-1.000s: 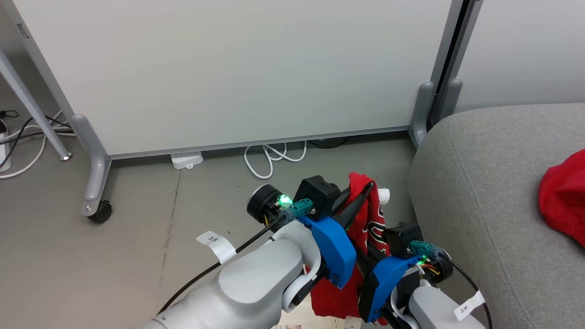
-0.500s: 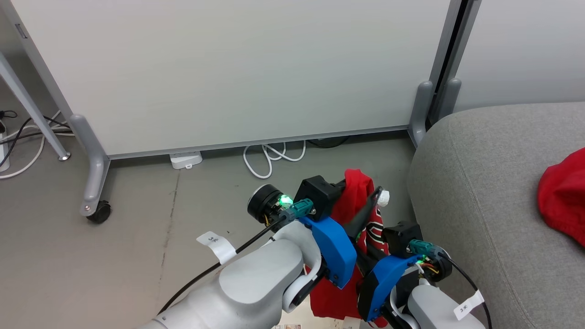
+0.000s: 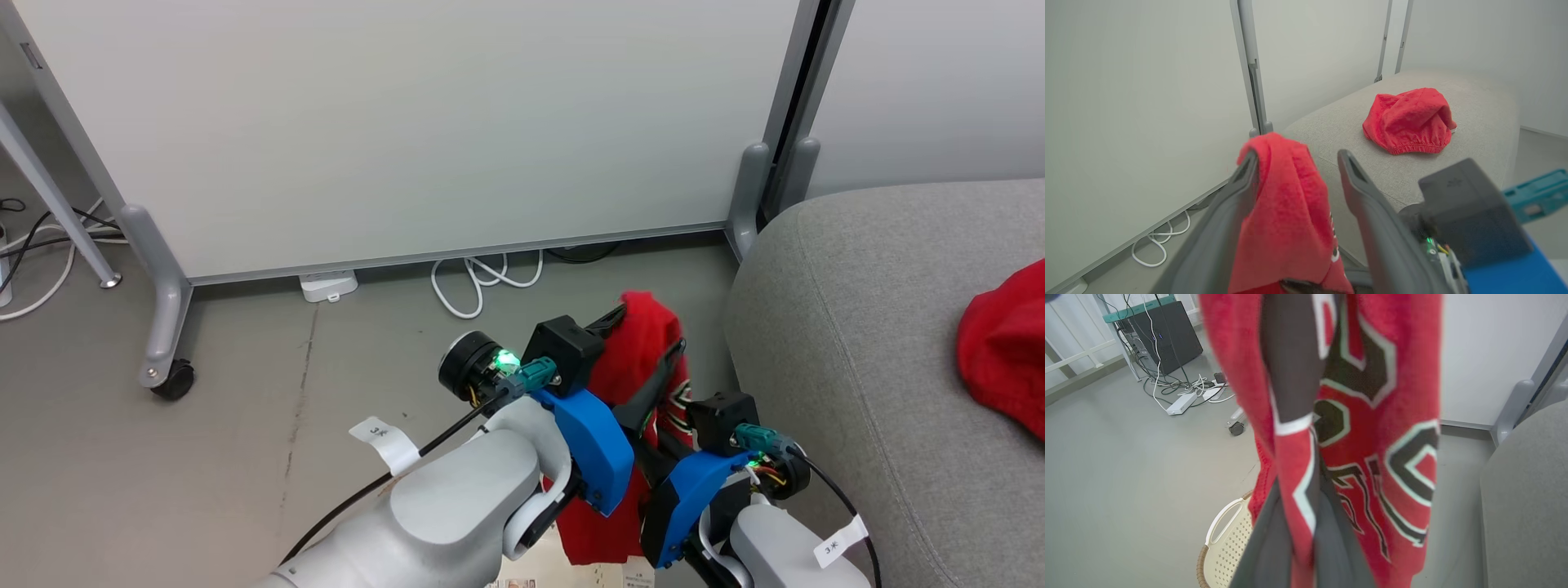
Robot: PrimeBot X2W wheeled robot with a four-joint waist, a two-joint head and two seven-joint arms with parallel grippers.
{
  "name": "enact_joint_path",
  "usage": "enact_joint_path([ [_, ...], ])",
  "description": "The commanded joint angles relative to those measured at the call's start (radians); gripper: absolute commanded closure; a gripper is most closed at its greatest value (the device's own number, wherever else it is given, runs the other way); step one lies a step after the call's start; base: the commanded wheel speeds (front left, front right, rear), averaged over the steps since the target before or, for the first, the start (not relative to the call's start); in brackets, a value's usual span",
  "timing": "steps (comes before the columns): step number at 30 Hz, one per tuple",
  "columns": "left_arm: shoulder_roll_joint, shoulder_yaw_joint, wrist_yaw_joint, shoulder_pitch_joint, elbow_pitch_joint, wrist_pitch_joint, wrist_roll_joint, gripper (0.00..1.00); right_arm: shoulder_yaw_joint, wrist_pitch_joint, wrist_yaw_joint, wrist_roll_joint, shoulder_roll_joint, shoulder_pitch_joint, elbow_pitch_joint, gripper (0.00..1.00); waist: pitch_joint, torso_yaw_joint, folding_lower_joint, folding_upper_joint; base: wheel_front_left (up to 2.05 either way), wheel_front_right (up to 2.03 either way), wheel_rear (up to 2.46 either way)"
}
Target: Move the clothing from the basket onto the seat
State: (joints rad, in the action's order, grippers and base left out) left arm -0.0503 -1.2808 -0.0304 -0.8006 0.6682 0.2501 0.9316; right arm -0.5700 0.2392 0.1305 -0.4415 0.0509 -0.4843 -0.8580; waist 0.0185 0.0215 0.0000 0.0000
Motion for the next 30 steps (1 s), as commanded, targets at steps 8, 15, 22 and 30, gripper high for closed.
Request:
enact_joint_path([
  [8,-0.006,0.037,-0.015,0.046,0.007,0.016,-0.032,0.00,0.034,0.015,0.001,0.002,0.003,-0.014,0.002,1.00,-0.003,-0.009,0.0000,0.0000,0.00,0.00,0.00],
  [15,-0.060,0.176,-0.049,0.144,-0.111,0.016,-0.137,0.00,0.047,0.019,0.001,0.010,0.005,-0.005,0.017,1.00,-0.008,-0.020,0.0000,0.0000,0.00,0.00,0.00],
  [22,-0.109,0.353,-0.070,0.322,-0.272,0.016,-0.291,0.00,0.051,0.021,0.001,0.018,0.009,0.000,0.039,1.00,-0.018,-0.041,0.0000,0.0000,0.00,0.00,0.00],
  [30,-0.130,0.548,-0.045,0.517,-0.362,0.016,-0.442,0.00,0.053,0.015,0.001,0.026,0.021,0.007,0.071,1.00,-0.027,-0.069,0.0000,0.0000,0.00,0.00,0.00],
])
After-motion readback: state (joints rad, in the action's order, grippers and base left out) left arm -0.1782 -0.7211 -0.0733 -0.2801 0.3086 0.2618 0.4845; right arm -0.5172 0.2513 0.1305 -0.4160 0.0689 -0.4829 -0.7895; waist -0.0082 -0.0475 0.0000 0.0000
